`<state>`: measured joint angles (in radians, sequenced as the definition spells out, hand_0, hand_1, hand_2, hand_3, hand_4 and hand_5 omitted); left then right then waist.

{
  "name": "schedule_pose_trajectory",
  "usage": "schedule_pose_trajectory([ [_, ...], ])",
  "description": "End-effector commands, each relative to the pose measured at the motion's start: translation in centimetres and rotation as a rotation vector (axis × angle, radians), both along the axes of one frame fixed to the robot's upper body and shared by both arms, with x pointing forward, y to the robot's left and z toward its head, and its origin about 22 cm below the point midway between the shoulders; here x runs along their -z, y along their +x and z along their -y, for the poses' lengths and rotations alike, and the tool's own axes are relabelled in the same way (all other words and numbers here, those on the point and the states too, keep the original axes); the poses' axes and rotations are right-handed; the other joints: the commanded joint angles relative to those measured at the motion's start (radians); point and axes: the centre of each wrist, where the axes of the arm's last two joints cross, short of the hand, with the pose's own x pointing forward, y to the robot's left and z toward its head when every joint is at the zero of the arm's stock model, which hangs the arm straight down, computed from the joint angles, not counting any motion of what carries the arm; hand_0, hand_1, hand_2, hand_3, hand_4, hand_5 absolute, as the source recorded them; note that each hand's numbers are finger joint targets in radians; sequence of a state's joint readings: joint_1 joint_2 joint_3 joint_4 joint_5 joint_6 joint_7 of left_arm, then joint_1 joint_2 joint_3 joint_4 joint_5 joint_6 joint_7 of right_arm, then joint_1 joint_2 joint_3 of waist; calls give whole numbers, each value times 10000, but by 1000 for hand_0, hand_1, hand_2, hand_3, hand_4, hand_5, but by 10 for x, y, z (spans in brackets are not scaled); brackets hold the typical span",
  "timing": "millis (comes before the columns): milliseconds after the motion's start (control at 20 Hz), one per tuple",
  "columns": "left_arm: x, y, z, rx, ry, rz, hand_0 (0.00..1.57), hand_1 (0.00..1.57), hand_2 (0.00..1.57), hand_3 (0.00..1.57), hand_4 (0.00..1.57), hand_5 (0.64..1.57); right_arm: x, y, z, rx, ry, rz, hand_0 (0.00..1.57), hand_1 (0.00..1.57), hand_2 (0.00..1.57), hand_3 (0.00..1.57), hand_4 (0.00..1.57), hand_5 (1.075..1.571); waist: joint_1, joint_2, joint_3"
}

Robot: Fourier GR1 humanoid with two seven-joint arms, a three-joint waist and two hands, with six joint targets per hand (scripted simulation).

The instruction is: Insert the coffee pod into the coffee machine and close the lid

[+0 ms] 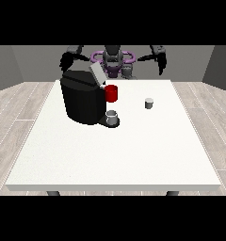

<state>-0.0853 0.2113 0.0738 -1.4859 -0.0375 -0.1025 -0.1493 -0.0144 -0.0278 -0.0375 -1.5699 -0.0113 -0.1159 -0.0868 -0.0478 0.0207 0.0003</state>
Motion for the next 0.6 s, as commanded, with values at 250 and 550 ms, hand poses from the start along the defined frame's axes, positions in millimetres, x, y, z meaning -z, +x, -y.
schedule_pose_trajectory([
  [250, -34, 54, -55, -626, 492, -1005, 0, 0, 0, 0, 0, 1571, -15, 10, -23, -641, 49, 963, 0, 0, 0, 0, 186, 1571, -907, 915, -6],
  [550, -19, 66, -64, -934, 1155, -1456, 0, 0, 0, 0, 0, 1571, -28, 24, -22, -901, 383, 1347, 0, 0, 0, 0, 283, 1571, -1053, 1677, -7],
])
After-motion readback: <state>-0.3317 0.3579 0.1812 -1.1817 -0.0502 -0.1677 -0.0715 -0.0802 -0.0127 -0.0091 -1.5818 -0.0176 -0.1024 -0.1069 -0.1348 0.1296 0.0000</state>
